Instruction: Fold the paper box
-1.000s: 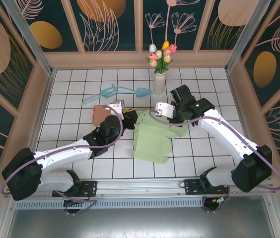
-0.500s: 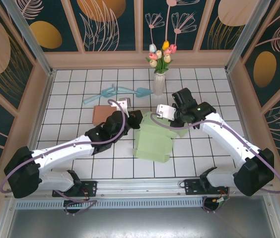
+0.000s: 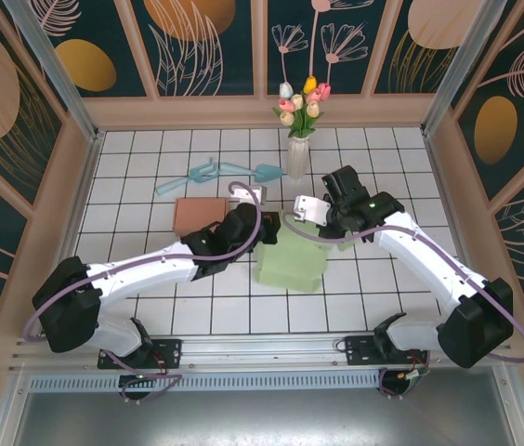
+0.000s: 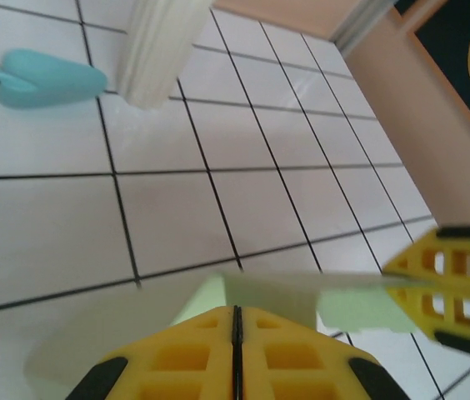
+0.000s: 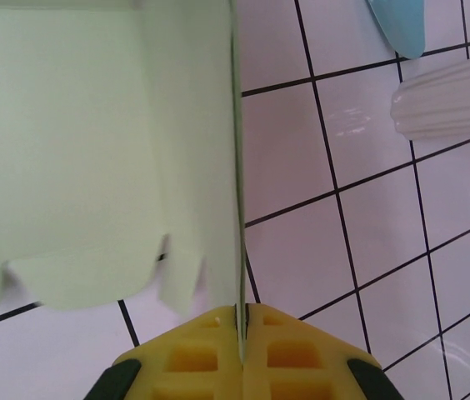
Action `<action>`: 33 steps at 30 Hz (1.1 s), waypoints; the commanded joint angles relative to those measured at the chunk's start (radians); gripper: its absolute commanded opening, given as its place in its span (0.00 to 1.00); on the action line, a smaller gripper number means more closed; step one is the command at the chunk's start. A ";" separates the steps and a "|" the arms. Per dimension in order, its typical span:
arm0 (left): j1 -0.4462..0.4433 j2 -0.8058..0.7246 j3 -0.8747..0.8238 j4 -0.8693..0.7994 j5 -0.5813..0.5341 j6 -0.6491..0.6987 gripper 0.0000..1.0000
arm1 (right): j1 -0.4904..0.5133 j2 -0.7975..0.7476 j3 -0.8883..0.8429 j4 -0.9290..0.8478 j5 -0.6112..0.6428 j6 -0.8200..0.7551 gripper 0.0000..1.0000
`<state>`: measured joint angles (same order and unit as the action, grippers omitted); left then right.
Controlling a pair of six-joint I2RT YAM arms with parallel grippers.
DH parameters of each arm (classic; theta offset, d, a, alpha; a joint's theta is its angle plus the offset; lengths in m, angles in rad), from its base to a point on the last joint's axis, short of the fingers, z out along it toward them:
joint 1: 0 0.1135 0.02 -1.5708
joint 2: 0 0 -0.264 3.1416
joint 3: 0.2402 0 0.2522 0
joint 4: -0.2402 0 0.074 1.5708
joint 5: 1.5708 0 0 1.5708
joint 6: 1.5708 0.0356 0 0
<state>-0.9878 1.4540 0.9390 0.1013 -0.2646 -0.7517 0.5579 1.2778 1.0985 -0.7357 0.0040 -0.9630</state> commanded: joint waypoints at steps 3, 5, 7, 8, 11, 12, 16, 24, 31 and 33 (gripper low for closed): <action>-0.021 0.063 0.010 0.068 0.094 -0.052 0.14 | 0.002 -0.015 0.006 0.042 0.004 0.043 0.00; -0.021 0.066 0.001 0.070 0.061 -0.060 0.15 | 0.003 -0.033 -0.027 0.066 0.006 0.035 0.00; -0.021 0.040 -0.019 0.053 -0.024 -0.058 0.15 | 0.003 -0.057 -0.066 0.093 0.053 0.019 0.00; -0.020 0.016 -0.043 0.055 -0.068 -0.057 0.15 | 0.002 -0.070 -0.087 0.108 0.074 0.009 0.00; -0.012 -0.024 -0.104 0.062 -0.141 -0.046 0.17 | 0.002 -0.103 -0.123 0.135 0.106 -0.014 0.00; -0.004 -0.027 -0.117 0.065 -0.145 -0.042 0.18 | 0.002 -0.108 -0.124 0.138 0.105 -0.018 0.00; 0.042 -0.012 -0.166 0.115 -0.119 -0.031 0.17 | 0.008 -0.120 -0.136 0.142 0.083 -0.011 0.00; 0.121 0.040 -0.190 0.128 -0.177 -0.032 0.18 | 0.028 -0.120 -0.175 0.170 0.077 -0.016 0.00; 0.126 0.150 -0.167 0.176 -0.133 -0.024 0.18 | 0.031 -0.109 -0.143 0.160 0.016 0.017 0.00; 0.126 0.172 -0.169 0.212 -0.105 -0.028 0.18 | 0.030 -0.103 -0.143 0.156 0.016 0.024 0.00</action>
<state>-0.8654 1.5993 0.7628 0.2413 -0.4000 -0.7872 0.5808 1.1732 0.9268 -0.5812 0.0540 -0.9585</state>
